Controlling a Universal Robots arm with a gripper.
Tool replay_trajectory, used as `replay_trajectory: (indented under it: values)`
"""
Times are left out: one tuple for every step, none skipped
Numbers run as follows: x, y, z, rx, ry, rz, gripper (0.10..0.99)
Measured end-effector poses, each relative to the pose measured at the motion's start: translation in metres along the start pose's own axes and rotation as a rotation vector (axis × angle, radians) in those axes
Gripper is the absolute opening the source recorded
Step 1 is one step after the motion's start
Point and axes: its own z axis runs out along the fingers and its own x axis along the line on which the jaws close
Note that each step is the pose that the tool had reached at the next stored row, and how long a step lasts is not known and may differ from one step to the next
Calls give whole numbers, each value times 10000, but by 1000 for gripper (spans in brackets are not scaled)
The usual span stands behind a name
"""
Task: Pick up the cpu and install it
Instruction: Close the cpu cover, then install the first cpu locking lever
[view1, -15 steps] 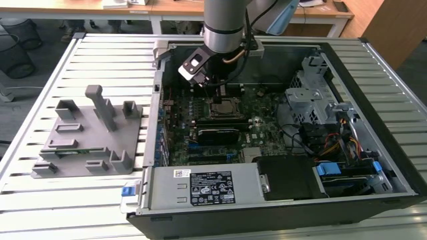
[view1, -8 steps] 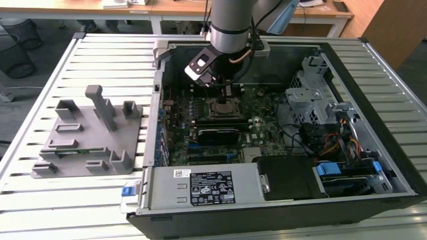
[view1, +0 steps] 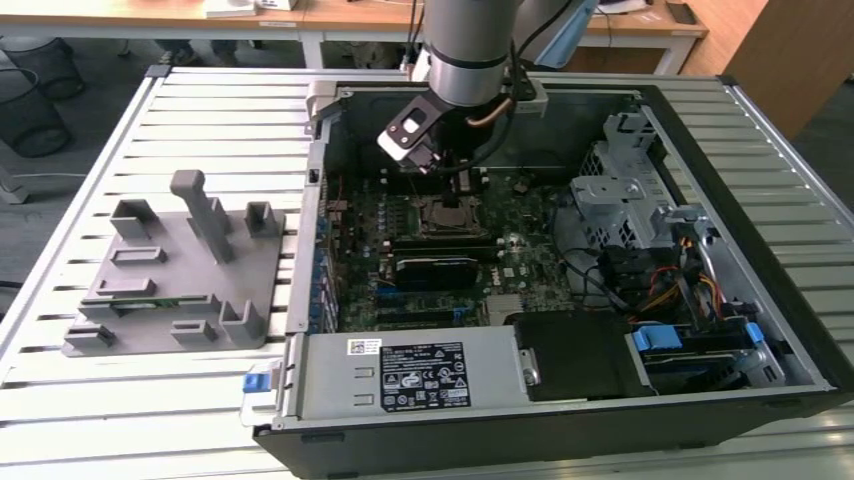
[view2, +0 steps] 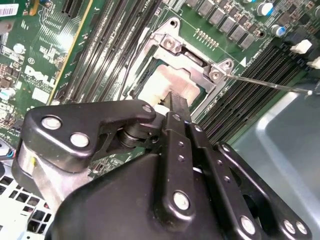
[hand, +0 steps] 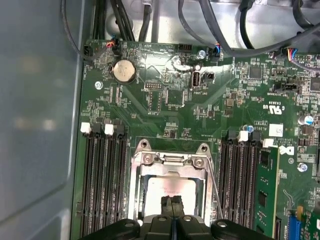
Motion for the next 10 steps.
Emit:
replay_trajectory:
  values:
    - [0, 3, 0, 0, 0, 0, 106]
    - [0, 6, 0, 0, 0, 0, 106]
    - [0, 8, 0, 0, 0, -1, 106]
    - [0, 10, 0, 0, 0, 0, 106]
    - [0, 11, 0, 0, 0, 0, 106]
    - [0, 11, 0, 0, 0, 1, 106]
    - [0, 12, -2, 1, -1, 1, 106]
    - [0, 13, -8, 2, -3, 0, 106]
    - [0, 13, -16, 1, -1, 0, 106]
    - [0, 13, -25, 0, -1, 0, 106]
